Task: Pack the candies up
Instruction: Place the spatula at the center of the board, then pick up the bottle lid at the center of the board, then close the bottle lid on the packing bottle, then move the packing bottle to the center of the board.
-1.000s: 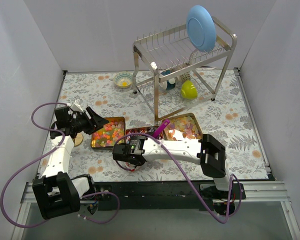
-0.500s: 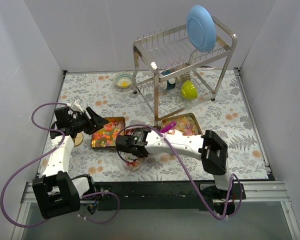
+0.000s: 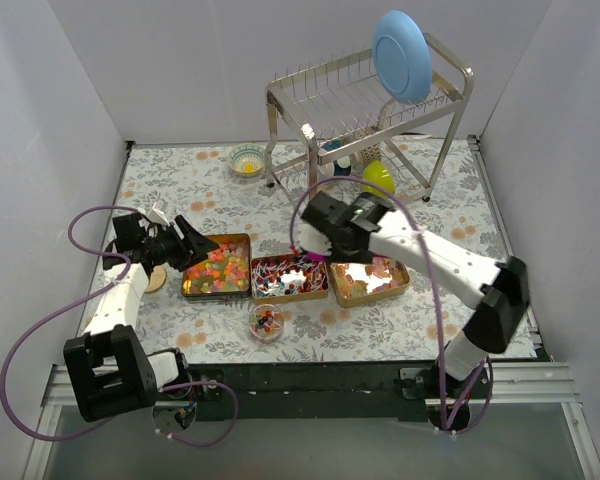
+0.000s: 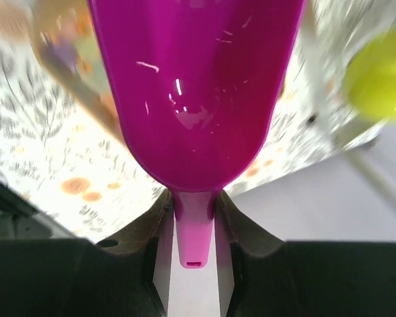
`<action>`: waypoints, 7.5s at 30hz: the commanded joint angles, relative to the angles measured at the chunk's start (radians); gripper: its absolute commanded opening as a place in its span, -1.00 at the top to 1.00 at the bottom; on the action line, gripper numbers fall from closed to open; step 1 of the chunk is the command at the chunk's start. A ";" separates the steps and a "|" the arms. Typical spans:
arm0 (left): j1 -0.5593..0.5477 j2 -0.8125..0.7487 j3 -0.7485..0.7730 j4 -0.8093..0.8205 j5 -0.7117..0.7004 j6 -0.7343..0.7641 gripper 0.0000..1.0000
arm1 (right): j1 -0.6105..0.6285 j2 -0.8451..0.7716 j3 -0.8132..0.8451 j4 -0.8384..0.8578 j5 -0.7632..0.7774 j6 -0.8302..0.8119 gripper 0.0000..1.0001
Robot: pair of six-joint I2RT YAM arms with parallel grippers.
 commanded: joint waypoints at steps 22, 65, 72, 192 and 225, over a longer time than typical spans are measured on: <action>0.020 0.202 0.410 -0.265 -0.362 0.358 -0.68 | -1.196 -0.075 -0.462 0.491 -0.502 0.099 0.97; 0.215 0.551 0.314 -0.292 -0.600 0.628 -0.96 | -1.176 -0.049 -0.447 0.522 -0.723 0.248 -0.96; 0.172 0.537 0.297 -0.282 -0.671 0.611 -0.90 | -1.165 -0.011 -0.425 0.528 -0.732 0.246 -0.96; -1.109 0.023 0.278 -0.373 -0.663 0.426 -0.96 | -1.150 -0.094 -0.175 0.330 -0.636 0.071 -0.96; -0.457 -0.182 -0.320 -0.137 -0.258 -0.493 1.00 | -1.150 0.035 0.150 0.045 -0.582 0.016 -0.94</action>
